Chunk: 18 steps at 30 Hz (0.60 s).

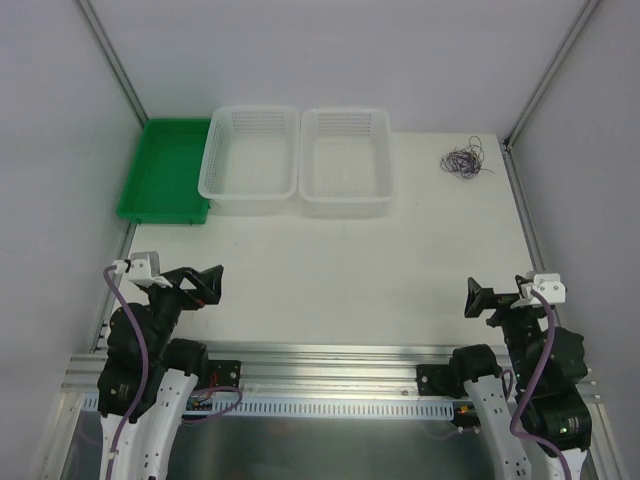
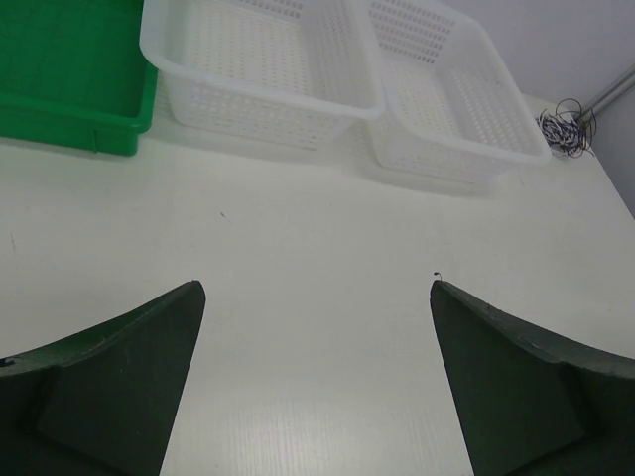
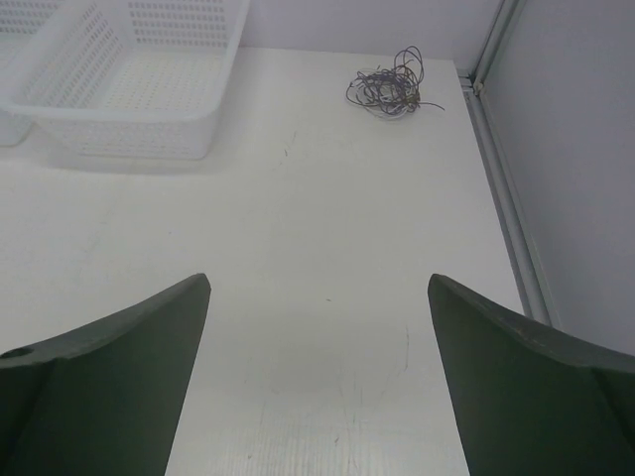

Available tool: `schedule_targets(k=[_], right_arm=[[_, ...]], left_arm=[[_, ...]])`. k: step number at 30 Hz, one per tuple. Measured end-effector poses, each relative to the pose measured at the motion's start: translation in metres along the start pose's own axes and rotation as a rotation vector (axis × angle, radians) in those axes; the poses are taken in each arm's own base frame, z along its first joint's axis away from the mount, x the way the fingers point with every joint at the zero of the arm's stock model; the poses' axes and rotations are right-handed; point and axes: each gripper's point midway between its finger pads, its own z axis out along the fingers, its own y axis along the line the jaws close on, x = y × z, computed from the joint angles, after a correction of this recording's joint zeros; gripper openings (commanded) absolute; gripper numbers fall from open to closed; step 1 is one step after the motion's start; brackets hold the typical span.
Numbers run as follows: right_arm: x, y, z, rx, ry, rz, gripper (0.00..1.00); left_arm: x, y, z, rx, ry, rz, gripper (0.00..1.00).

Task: Untangle the cables
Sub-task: Move the cable to the center of the board.

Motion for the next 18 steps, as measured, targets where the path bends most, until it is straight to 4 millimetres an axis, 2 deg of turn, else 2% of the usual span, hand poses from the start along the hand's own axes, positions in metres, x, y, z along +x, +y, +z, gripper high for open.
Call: schedule_targets(k=[11, 14, 18], right_arm=[[-0.011, 0.033, -0.004, -0.182, -0.003, 0.047, 0.97], [-0.015, 0.038, 0.011, -0.177, 0.077, 0.106, 0.97], [-0.014, 0.042, 0.049, -0.127, 0.26, 0.179, 0.97]], left_arm=[[-0.001, 0.002, 0.0, -0.018, -0.008, -0.021, 0.99], [-0.002, 0.004, 0.001, -0.031, -0.014, -0.048, 0.99], [-0.004, 0.006, 0.001, -0.047, -0.021, -0.058, 0.99]])
